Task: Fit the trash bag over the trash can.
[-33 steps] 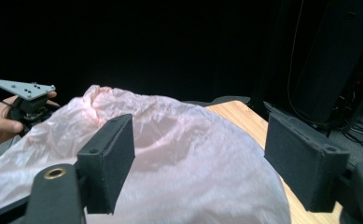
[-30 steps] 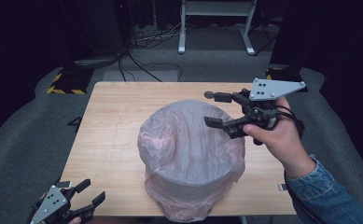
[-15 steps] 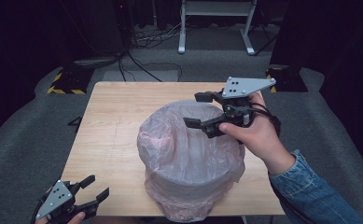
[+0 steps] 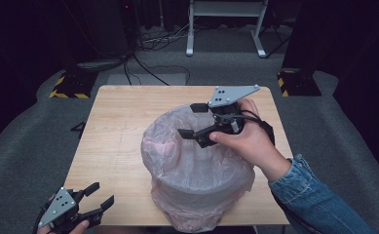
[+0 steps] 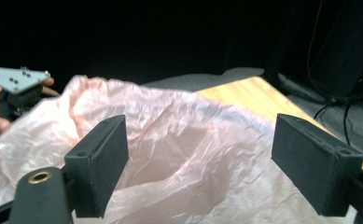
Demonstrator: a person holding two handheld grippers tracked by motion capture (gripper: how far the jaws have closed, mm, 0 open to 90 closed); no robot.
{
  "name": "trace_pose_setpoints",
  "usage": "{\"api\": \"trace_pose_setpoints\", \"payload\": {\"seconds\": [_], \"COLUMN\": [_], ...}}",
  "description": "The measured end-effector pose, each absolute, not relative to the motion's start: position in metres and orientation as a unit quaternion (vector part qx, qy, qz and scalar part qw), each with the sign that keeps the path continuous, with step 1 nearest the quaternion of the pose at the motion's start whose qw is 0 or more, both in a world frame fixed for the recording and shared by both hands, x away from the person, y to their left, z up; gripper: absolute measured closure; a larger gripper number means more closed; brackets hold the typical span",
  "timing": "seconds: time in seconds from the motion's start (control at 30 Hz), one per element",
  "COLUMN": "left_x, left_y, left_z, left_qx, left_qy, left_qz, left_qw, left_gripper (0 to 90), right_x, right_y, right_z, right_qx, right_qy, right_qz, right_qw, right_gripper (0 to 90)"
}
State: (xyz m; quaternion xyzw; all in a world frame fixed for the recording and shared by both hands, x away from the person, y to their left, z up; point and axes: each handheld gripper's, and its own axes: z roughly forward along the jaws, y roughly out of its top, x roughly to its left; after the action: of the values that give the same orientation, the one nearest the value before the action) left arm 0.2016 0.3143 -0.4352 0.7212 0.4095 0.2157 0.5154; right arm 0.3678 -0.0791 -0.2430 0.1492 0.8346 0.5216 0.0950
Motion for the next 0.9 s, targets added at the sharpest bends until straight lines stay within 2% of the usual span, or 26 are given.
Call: {"api": "trace_pose_setpoints", "payload": {"seconds": [0.3,0.53,0.8,0.9], "left_x": [0.202,0.204,0.204,0.204], "left_y": [0.313,0.313,0.313,0.313], "left_z": [-0.437,-0.439,-0.44,-0.44], "left_qx": [0.724,0.726,0.725,0.726], "left_qy": [0.41,0.408,0.41,0.41], "left_qz": [0.213,0.212,0.208,0.208], "left_qw": [0.513,0.511,0.513,0.512], "left_gripper": [30.5,30.4,30.3,30.3], "right_x": [0.375,0.38,0.387,0.389], "right_y": [-0.06,-0.044,-0.034,-0.034], "right_z": [-0.26,-0.276,-0.292,-0.297], "right_qx": [0.146,0.146,0.145,0.149], "right_qy": [0.862,0.879,0.903,0.912], "right_qz": [0.48,0.444,0.392,0.373], "right_qw": [0.073,0.095,0.093,0.085], "right_gripper": [14.9,14.8,16.3,21.2]}}
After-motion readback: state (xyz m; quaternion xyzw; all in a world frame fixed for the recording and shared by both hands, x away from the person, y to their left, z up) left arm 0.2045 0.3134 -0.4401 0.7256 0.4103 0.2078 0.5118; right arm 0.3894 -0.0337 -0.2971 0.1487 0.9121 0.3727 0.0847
